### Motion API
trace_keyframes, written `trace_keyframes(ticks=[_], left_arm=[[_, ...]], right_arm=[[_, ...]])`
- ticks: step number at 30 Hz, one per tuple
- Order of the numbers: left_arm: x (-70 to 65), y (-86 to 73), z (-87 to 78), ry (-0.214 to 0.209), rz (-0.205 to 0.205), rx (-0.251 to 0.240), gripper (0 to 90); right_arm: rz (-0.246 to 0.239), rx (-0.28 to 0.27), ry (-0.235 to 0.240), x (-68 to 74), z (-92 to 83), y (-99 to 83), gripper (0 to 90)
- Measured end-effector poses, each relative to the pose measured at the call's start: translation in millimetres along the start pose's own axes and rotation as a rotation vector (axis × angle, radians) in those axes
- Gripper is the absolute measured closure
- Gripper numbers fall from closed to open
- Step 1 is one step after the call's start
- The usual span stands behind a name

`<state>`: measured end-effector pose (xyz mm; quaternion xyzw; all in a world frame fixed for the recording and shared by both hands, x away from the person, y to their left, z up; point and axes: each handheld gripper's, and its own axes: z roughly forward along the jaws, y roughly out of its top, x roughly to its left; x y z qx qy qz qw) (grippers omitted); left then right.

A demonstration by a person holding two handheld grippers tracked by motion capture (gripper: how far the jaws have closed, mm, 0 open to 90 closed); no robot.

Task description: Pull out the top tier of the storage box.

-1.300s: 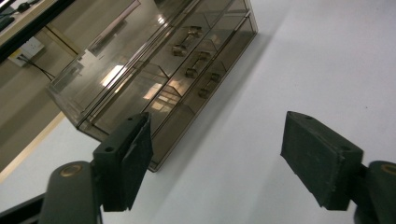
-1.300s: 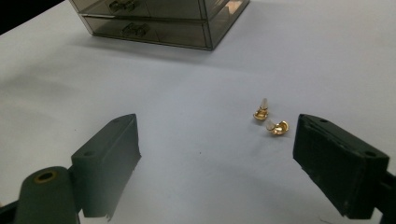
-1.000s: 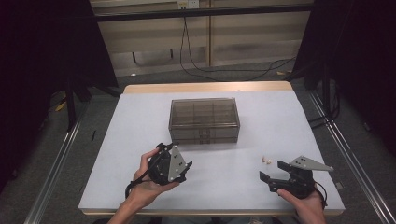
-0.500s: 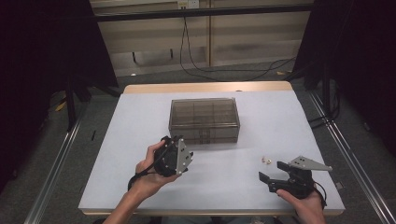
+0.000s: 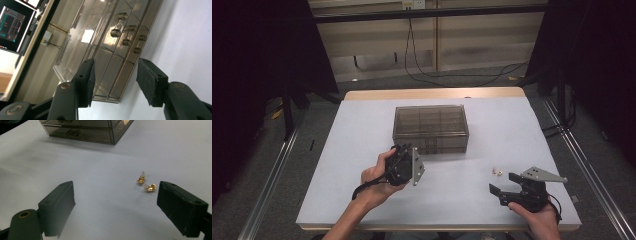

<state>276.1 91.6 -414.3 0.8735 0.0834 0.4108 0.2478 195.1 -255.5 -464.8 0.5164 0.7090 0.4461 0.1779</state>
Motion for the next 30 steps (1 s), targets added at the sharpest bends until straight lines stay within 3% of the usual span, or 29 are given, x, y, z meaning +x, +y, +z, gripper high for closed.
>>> trace_keyframes(ticks=[2, 4, 9, 19, 20, 27, 30], left_arm=[[-1.1, 2.8, 1.9, 0.016, 0.046, 0.014, 50.1], [-1.8, 3.6, 2.3, 0.020, 0.049, 0.020, 50.1], [-6.8, 10.4, 8.0, 0.040, 0.121, 0.047, 50.0], [-15.4, 20.6, 16.6, 0.087, 0.196, 0.060, 53.1], [-15.5, 21.9, 17.1, 0.098, 0.218, 0.061, 53.5], [-20.3, 25.3, 21.7, 0.141, 0.266, 0.073, 55.4], [-22.3, 25.2, 23.5, 0.143, 0.251, 0.074, 55.5]], right_arm=[[0.002, 0.001, -0.001, 0.2, -0.2, -0.2, 13.9], [0.002, 0.001, 0.000, 0.2, -0.3, -0.2, 13.9], [0.003, 0.000, -0.004, -0.1, -1.1, -0.4, 14.0], [0.001, 0.004, 0.000, 0.6, -1.1, -0.5, 14.6], [0.001, 0.005, 0.000, 0.8, -1.5, -0.6, 14.6], [-0.006, 0.008, 0.006, 1.2, -0.8, -0.6, 15.3], [-0.007, 0.011, 0.011, 2.0, -0.5, -0.6, 15.3]])
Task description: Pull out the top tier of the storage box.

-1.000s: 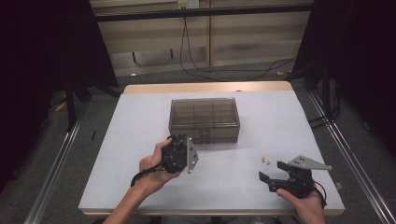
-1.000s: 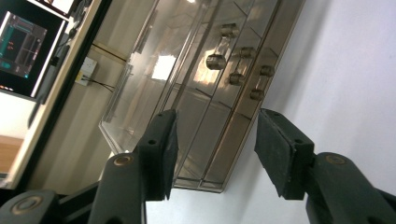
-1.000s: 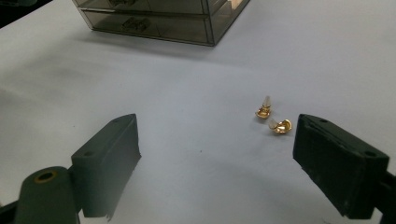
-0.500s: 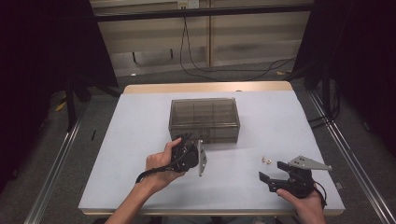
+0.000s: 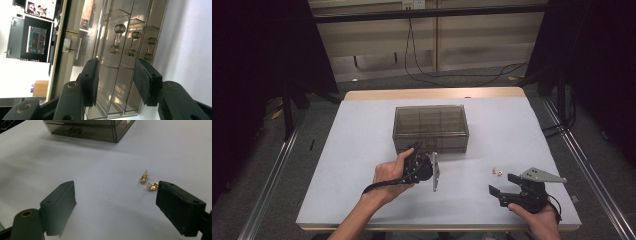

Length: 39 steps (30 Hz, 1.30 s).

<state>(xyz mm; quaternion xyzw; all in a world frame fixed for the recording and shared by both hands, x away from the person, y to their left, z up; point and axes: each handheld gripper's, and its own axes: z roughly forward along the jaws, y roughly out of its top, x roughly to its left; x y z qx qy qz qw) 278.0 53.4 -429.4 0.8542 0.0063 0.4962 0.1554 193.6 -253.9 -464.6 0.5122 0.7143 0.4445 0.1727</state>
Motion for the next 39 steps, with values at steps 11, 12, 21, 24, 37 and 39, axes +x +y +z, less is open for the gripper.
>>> trace_keyframes(ticks=[11, 12, 21, 24, 37, 39], left_arm=[[-4.1, 10.5, 4.4, 0.018, 0.041, -0.013, 63.6], [-4.1, 10.5, 4.4, 0.018, 0.041, -0.013, 65.0], [-12.4, 14.8, 14.7, 0.070, 0.089, 0.008, 67.7], [-14.3, 14.5, 18.8, 0.085, 0.102, 0.023, 67.7], [-22.1, 15.2, 27.9, 0.145, 0.159, 0.053, 70.4], [-22.4, 15.8, 29.2, 0.147, 0.170, 0.057, 70.6]], right_arm=[[0.002, 0.004, 0.003, 0.3, 0.8, -0.1, 15.4], [0.002, 0.004, 0.003, 0.3, 0.8, -0.1, 15.4], [0.000, 0.006, 0.010, 0.7, 0.9, -0.2, 16.7], [0.000, 0.006, 0.010, 0.6, 0.8, -0.2, 16.7], [-0.002, 0.006, 0.014, 0.6, 0.1, -0.2, 17.1], [-0.003, 0.006, 0.016, 0.7, 0.2, -0.1, 17.0]])
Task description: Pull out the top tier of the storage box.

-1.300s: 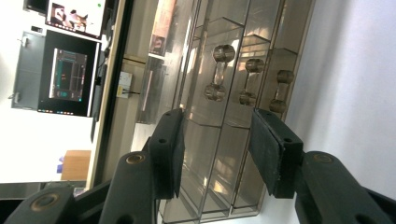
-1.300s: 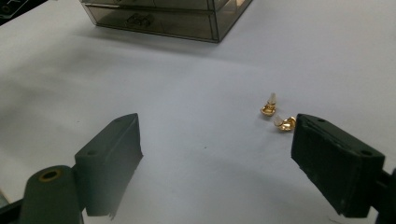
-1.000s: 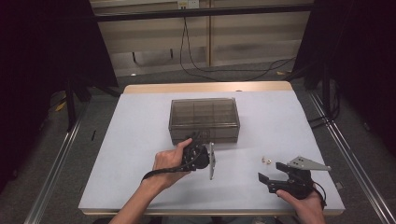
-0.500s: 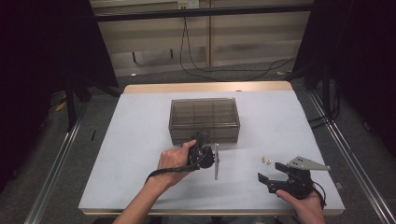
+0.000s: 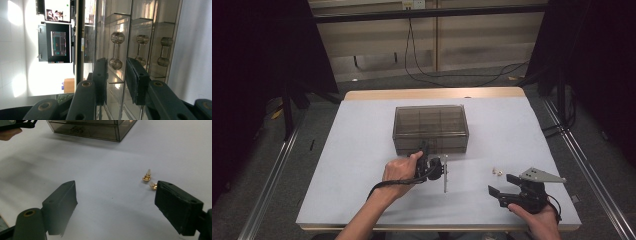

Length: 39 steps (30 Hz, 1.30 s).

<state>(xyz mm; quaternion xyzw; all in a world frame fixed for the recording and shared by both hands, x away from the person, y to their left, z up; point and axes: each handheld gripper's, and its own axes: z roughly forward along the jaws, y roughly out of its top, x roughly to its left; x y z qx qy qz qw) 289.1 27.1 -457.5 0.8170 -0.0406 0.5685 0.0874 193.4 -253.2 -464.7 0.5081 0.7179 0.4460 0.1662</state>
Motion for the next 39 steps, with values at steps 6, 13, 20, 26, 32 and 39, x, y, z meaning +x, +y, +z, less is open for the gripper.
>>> trace_keyframes(ticks=[6, 13, 20, 26, 32, 39], left_arm=[[0.4, 2.0, 0.5, 0.018, -0.005, -0.001, 73.8], [-3.4, 2.8, 2.2, 0.026, 0.023, 0.010, 78.2], [-4.2, 2.8, 2.3, 0.031, 0.029, 0.012, 79.6], [-4.5, 2.8, 1.1, 0.035, 0.032, 0.014, 80.3], [-4.9, 3.0, 0.8, 0.036, 0.028, 0.012, 80.3], [-6.7, 2.9, -1.5, 0.034, 0.028, 0.009, 80.4]], right_arm=[[-0.002, 0.007, 0.003, 0.4, 0.7, 0.1, 16.9], [0.001, 0.003, 0.004, 0.0, -0.5, -0.2, 16.9], [0.001, 0.004, 0.004, 0.1, 0.0, -0.1, 16.9], [0.003, 0.004, 0.004, 0.1, -0.2, -0.2, 16.9], [0.000, 0.001, 0.008, 0.0, -0.5, -0.2, 16.8], [0.002, 0.004, 0.010, 0.1, -0.2, -0.2, 16.6]])
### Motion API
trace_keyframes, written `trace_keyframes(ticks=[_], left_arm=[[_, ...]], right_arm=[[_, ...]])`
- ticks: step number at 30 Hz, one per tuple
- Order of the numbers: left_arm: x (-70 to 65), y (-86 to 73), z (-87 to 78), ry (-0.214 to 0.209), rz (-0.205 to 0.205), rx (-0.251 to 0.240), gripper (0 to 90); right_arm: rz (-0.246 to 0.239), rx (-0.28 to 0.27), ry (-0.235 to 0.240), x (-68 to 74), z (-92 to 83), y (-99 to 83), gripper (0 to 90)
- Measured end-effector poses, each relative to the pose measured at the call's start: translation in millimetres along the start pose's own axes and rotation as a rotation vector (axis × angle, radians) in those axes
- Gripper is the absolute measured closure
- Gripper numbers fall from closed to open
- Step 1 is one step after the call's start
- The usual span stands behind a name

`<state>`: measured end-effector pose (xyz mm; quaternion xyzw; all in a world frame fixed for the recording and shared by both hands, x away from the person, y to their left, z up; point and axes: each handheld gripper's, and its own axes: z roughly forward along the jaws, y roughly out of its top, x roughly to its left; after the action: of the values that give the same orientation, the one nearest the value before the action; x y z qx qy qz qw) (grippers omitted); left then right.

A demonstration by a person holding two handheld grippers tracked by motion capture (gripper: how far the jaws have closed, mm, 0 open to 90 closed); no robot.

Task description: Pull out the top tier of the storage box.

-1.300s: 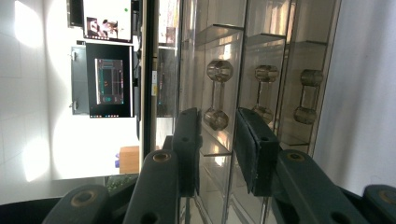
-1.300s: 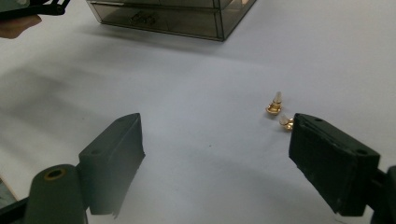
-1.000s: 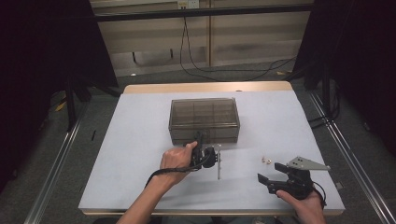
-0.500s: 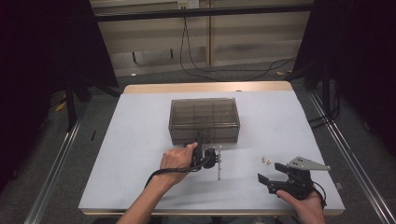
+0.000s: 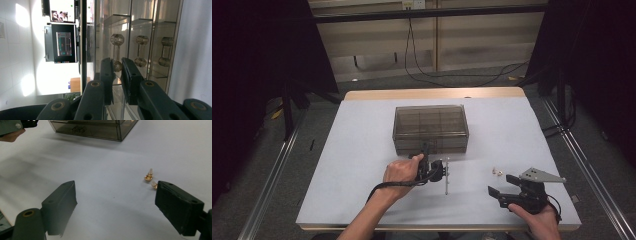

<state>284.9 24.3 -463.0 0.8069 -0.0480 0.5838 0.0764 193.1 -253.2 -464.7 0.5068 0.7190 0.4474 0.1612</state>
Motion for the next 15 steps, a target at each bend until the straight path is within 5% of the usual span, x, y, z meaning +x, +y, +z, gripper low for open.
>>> trace_keyframes(ticks=[15], left_arm=[[-0.7, -0.9, -4.8, 0.005, 0.009, -0.013, 80.4]], right_arm=[[-0.001, 0.002, 0.002, 0.0, -0.2, 0.0, 16.5]])
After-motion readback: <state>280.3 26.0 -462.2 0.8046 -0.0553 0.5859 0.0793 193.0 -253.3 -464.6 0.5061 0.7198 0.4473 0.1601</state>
